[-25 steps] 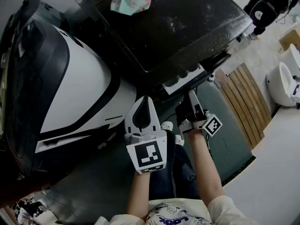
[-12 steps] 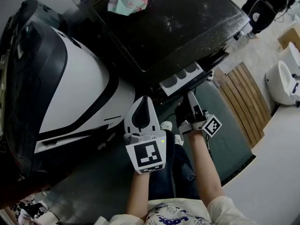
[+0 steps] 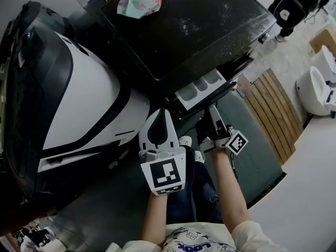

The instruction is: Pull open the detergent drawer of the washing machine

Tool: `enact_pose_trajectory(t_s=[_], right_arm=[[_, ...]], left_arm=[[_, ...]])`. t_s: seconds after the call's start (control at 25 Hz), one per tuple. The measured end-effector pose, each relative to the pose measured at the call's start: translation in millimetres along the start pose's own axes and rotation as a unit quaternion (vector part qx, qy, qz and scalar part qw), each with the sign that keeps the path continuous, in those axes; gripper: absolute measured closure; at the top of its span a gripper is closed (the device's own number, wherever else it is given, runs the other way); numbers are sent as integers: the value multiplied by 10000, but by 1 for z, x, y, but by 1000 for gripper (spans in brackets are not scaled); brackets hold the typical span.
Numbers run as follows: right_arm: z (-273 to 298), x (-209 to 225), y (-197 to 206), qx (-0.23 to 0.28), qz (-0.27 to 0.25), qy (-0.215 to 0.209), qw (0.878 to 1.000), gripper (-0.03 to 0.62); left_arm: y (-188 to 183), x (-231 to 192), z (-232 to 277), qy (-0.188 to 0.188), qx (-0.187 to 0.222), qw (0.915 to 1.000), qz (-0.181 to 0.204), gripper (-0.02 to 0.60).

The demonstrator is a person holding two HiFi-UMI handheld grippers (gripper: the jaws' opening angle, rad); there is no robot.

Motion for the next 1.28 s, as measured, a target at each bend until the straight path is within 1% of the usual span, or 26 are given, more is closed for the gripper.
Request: enact_pose_trajectory(t_s=[1.28], right_arm=[[-17, -8, -9, -92, -2, -39, 9999, 421]], left_arm=[[-6, 11, -8, 89, 155, 9998, -17, 568]])
Point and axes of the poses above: the fingertips, and each gripper's own axes: z forward along the fingers, x to its right, y out of its underside, the point moved 9 cm from there along -z, backward along the fingers, and after that the axes turned 13 degrees about x, right-handed, at the moved point
